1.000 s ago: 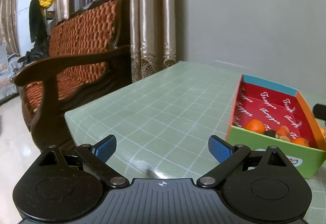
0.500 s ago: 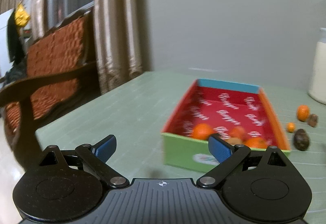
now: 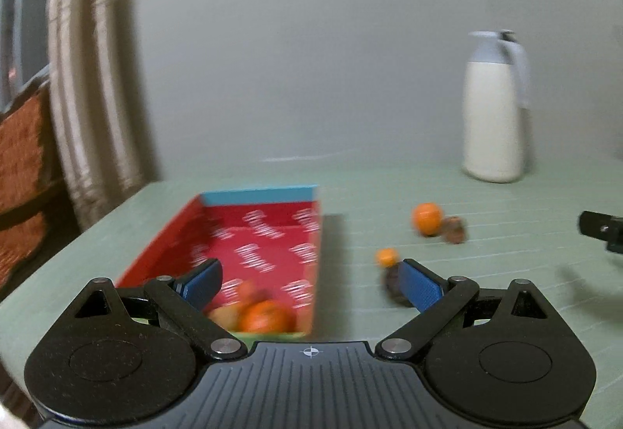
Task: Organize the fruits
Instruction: 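Move the left tool to the remaining dark mangosteen and grasp it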
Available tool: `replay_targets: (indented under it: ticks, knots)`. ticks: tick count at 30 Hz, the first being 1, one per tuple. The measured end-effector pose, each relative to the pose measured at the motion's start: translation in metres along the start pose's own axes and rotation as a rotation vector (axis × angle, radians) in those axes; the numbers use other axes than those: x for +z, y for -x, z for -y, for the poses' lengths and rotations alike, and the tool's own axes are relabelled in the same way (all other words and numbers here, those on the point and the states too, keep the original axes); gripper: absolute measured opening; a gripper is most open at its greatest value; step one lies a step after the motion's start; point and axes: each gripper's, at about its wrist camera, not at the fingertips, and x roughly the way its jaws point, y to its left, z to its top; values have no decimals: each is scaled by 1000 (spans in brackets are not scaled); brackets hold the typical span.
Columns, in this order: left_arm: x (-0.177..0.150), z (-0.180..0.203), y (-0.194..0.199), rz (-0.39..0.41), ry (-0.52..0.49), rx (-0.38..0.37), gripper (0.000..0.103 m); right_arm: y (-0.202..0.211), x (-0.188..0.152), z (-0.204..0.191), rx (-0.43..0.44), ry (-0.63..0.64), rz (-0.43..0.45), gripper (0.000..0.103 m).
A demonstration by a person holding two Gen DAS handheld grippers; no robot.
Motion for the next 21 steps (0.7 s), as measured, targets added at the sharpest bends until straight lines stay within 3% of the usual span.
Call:
replay_targets:
  ticks: [8,21]
  knots:
    - [7,56,-16,-31,-60,-97,96,11,-5,31,-50,-20,10,100]
    - [-3,76,-68,-143,-51,-90,96,18,-10,63,-114,-48,11,100]
